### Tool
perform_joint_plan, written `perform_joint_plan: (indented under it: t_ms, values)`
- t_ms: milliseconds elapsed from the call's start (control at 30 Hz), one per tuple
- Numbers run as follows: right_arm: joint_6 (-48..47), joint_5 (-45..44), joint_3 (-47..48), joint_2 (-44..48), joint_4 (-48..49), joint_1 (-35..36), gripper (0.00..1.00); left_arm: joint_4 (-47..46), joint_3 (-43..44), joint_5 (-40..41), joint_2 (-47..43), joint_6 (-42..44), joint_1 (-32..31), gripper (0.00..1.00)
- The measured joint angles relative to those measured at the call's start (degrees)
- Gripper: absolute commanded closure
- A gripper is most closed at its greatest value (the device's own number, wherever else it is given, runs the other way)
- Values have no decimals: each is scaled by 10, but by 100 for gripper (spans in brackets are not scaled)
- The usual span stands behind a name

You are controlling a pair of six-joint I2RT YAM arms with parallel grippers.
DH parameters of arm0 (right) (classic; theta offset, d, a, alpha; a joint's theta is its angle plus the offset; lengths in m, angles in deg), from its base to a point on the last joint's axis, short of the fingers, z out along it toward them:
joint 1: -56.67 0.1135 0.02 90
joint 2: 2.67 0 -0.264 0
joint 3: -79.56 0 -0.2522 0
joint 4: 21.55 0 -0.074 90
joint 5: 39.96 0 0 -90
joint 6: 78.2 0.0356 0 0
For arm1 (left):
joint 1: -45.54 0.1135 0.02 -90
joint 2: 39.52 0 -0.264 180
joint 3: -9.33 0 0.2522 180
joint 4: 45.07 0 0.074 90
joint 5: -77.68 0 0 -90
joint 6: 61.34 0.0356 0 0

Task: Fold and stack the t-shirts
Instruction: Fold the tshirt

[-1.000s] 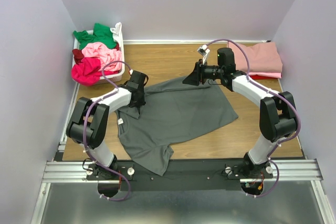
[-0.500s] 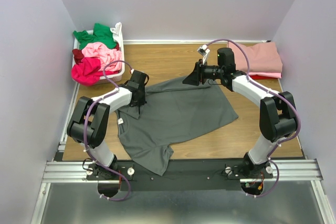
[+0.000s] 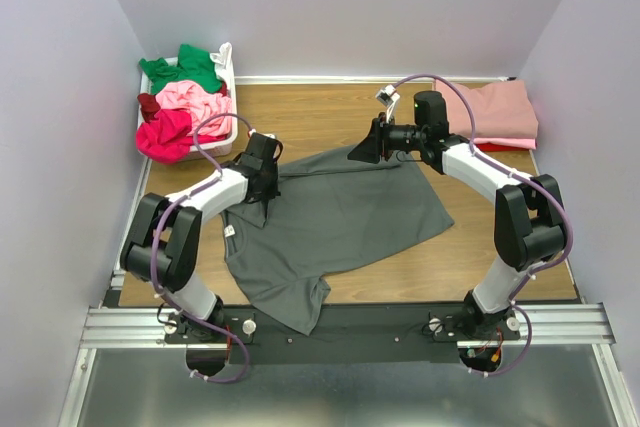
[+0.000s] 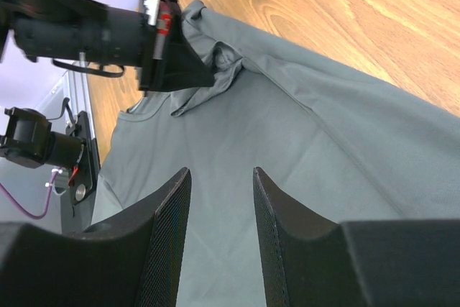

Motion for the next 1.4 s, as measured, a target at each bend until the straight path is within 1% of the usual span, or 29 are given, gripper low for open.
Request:
perform_joint_plan:
  t_ms: [233,500,600,767,833,867,967,1067,1100,1233,1333,1400]
  values:
    - [0,0,0,0,1,0,53,-8,-14,-35,-53,-2,-6,100]
    - [0,0,0,0,1,-3,53,-16,-45,-66,-56,-9,-23,100]
    - [0,0,0,0,1,-4,53,-19,-44,-62,-55,-15,-37,100]
    - [0,0,0,0,1,-4,53,-7,-28,-15,-31,-27,-86,100]
    - [0,0,0,0,1,-4,53,1,-20,10,-19,-34,-106,92]
    - [0,0,0,0,2,-4,53,3,-15,21,-8,-38,-123,80]
    - [0,0,0,0,2,-4,53,24,-1,66,19,-53,-164,65]
    - [0,1,0,0,2,-5,53,42,7,104,30,-69,-191,64]
    - [0,1,0,0,2,-5,53,47,9,115,28,-76,-197,62]
    - [0,2,0,-1,2,-7,53,57,9,143,14,-96,-201,57]
    - [0,2,0,-1,2,-7,53,58,9,157,-19,-113,-198,58]
    - [0,2,0,-1,2,-8,53,49,6,160,-45,-121,-193,60]
